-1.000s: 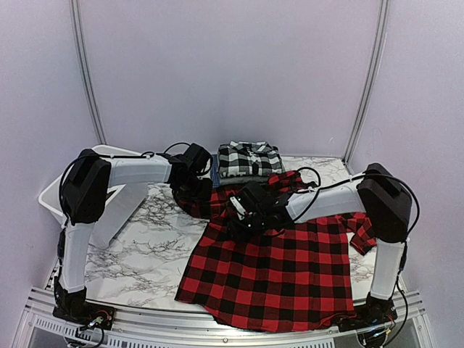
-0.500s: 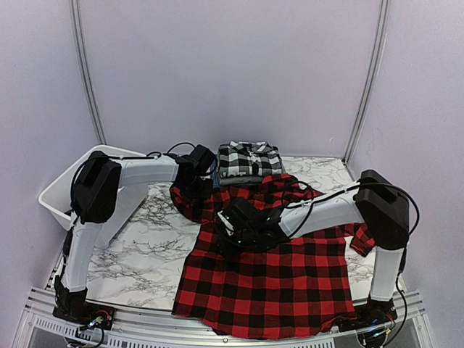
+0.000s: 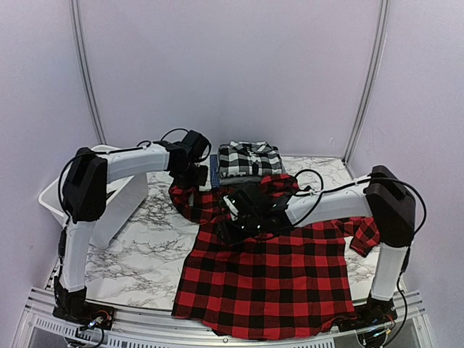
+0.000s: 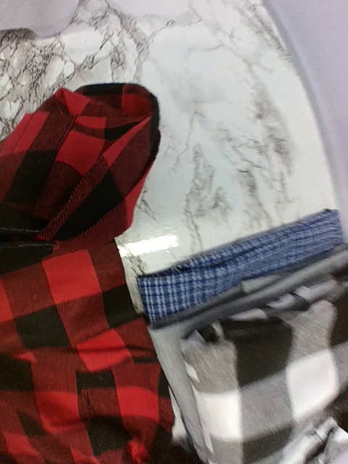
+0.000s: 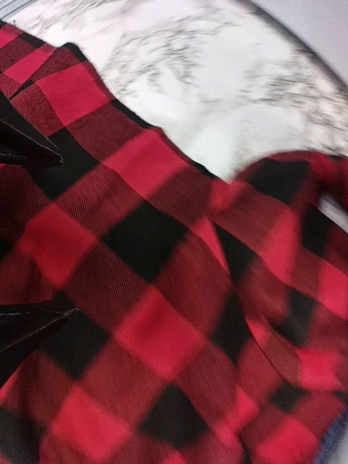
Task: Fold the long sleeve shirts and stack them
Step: Pick up the sleeve from the center of the board, then pass from the left arm to the right
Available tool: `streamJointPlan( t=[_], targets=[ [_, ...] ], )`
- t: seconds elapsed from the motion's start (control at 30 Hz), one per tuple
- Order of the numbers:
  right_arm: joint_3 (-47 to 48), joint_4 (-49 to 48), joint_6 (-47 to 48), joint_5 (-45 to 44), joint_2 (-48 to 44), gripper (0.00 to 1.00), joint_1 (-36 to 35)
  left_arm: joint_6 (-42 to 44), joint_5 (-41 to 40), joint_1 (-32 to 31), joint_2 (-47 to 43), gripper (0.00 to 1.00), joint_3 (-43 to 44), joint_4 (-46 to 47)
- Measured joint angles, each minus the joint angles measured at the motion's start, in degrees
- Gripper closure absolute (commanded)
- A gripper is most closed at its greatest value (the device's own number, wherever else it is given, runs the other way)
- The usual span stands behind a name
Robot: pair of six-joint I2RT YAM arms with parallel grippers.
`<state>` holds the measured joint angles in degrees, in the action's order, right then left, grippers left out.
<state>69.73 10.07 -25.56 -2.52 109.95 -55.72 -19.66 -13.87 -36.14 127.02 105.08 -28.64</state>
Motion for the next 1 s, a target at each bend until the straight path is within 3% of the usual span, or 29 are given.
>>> streamJointPlan(
  t=[0.2,0.37,0.53,0.7,1.0],
  targets=[
    [-3.50,-3.69,0.33,-2.16,-11.43,0.34,5.97,0.33,5.44,0.04,-10.97,1.00,4.22,0.09],
    [-5.88,-11.06,1.79,-2.27,-17.66,0.28,6.73,-7.02,15.69,0.04,-18.71,1.00,5.90,3.21],
    [-10.80,-19.50,1.84,-0.59,-21.62,0.16,6.80,-20.61,26.84,0.07,-23.28,1.00,-2.80,13.18],
    [-15.17,-26.84,2.10,0.59,-24.04,0.10,7.02,-34.32,34.32,0.11,-23.61,1.00,-12.96,24.20],
    [-16.33,-31.17,3.15,0.57,-22.80,0.06,7.06,-47.63,39.19,0.26,-24.00,1.00,-19.19,34.47]
  ],
)
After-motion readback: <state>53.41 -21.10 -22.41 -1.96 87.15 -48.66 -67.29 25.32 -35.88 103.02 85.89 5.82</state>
